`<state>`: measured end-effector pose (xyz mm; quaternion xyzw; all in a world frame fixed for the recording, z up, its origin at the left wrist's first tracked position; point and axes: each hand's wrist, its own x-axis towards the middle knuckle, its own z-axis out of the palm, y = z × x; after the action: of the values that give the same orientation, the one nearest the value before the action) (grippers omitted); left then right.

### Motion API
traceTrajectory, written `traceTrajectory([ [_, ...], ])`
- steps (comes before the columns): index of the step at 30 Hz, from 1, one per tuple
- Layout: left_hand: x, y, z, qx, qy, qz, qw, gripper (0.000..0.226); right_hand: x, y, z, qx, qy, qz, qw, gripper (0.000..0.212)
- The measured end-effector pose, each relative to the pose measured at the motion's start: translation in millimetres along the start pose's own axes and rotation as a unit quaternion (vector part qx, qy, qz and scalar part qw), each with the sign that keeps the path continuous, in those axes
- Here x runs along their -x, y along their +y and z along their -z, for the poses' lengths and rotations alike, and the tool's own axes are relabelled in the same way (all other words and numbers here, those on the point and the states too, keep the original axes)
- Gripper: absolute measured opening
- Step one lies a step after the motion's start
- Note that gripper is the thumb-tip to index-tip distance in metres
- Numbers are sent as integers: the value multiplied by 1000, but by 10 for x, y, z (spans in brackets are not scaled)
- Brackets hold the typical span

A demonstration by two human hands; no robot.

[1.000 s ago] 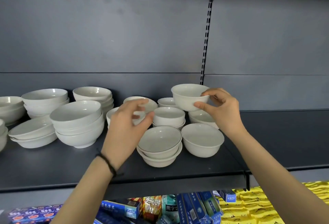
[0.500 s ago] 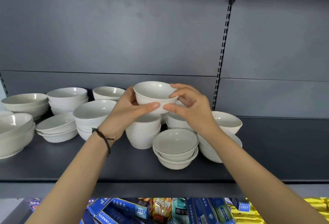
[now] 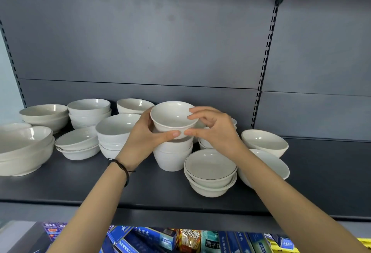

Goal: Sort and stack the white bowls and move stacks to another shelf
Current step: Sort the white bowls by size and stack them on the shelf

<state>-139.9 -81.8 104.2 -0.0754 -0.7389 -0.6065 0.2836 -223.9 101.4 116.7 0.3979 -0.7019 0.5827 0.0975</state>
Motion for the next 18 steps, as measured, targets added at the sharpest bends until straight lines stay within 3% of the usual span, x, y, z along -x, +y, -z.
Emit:
traceTrajectory([
  [3, -77, 39, -38, 14, 5, -6, 1000, 71, -65, -40, 45, -22, 8, 2, 1000, 51],
  [7, -217, 142, -98, 27, 15, -17, 999, 60, -184, -156, 125, -81, 2, -61, 995, 83],
  [12, -371, 189, -190, 44, 16, -1, 999, 65, -298, -174, 270, -68, -17, -98, 993, 81],
  [18, -530, 165, -353, 40, -34, 5, 999, 69, -365, -32, 521, -70, -12, -102, 992, 78],
])
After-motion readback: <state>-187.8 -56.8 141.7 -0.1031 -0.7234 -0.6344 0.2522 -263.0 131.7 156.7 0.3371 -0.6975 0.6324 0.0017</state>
